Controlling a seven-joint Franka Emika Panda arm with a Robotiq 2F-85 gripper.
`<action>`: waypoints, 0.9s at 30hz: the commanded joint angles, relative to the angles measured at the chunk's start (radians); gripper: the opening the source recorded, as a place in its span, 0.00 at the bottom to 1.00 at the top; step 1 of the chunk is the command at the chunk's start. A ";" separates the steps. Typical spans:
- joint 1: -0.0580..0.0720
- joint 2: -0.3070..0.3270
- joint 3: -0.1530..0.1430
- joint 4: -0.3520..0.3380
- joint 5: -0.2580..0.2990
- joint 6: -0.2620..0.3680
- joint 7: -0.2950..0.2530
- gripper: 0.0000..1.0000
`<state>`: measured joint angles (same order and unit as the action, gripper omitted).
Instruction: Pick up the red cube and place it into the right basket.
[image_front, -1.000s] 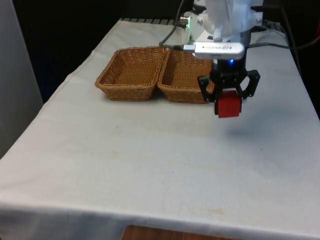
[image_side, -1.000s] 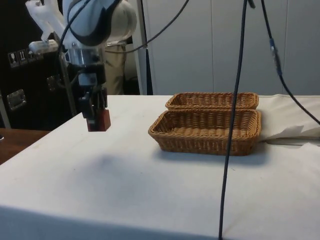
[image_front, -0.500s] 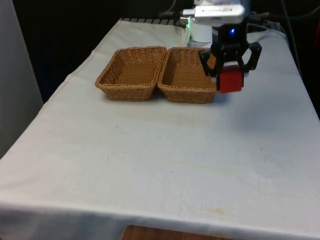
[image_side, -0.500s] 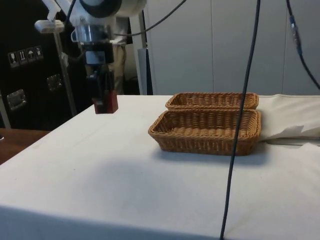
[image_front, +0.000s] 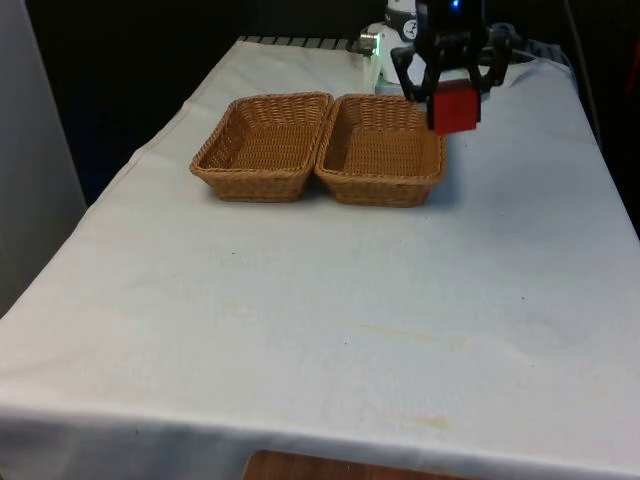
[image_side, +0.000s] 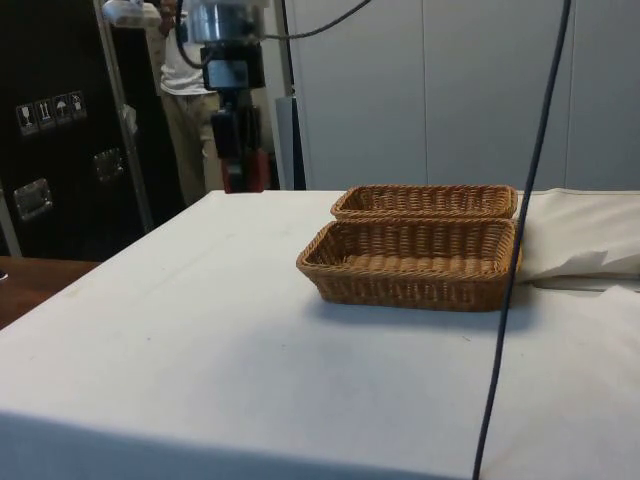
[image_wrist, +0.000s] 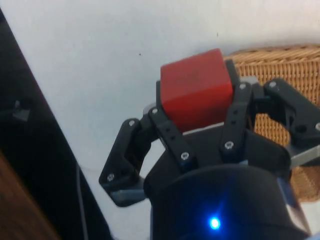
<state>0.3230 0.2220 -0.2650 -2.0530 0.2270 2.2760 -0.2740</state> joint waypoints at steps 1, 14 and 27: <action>0.002 -0.025 -0.005 -0.021 -0.013 0.000 0.004 0.03; -0.003 -0.181 -0.017 -0.161 -0.047 -0.001 -0.002 0.03; -0.005 -0.300 -0.036 -0.273 -0.057 0.001 -0.020 0.03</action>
<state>0.3180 -0.0780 -0.3010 -2.3260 0.1700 2.2770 -0.2940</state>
